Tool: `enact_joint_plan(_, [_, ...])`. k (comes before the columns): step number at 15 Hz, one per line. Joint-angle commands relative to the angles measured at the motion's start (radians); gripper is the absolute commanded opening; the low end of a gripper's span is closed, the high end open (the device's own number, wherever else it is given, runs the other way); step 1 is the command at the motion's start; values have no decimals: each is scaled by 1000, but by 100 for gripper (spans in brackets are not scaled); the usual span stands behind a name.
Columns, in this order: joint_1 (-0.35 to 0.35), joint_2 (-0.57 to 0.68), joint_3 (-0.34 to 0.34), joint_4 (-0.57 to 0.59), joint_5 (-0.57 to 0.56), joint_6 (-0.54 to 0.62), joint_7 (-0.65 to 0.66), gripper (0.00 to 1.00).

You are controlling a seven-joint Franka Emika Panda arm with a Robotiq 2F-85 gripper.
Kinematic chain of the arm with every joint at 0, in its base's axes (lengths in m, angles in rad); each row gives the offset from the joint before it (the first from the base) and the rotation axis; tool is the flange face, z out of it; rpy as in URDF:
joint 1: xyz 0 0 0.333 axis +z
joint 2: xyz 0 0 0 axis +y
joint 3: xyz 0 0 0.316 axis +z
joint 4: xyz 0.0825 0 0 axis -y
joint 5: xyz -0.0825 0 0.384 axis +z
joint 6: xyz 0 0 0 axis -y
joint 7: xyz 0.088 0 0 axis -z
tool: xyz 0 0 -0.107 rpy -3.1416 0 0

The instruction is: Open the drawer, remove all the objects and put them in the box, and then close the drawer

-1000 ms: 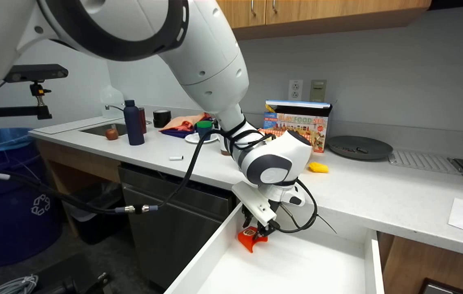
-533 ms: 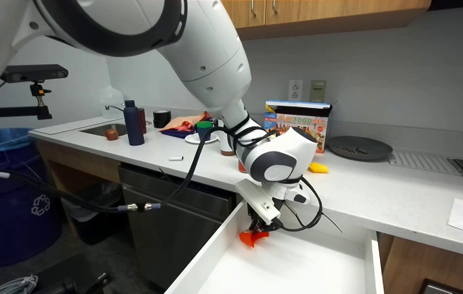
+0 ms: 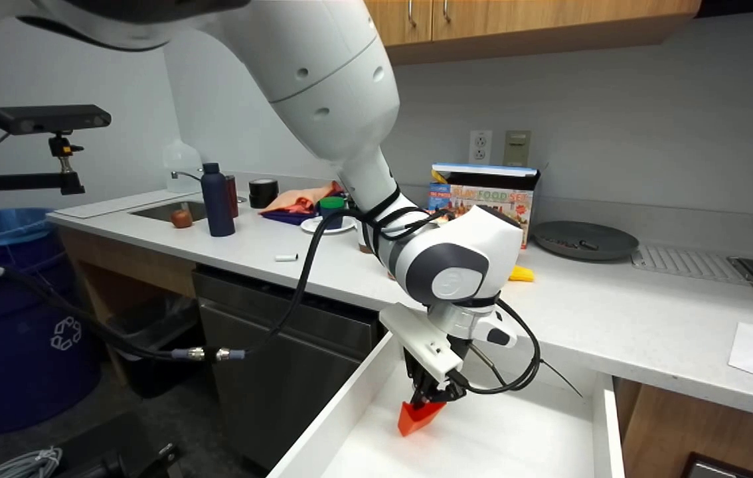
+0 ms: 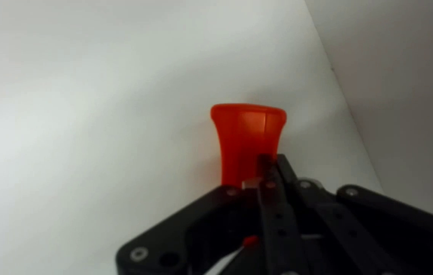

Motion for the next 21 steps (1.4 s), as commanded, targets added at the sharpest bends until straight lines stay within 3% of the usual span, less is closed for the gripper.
enact_joint_plan(1, [60, -135, -87, -128, -108, 1, 104, 1])
enact_joint_plan(8, [135, -391, -193, -147, -387, 4, 305, 1])
enact_joint_plan(12, [142, -446, -176, -49, -497, 37, 398, 1])
enact_joint_plan(21, [152, -233, -94, 283, -365, 217, 317, 1])
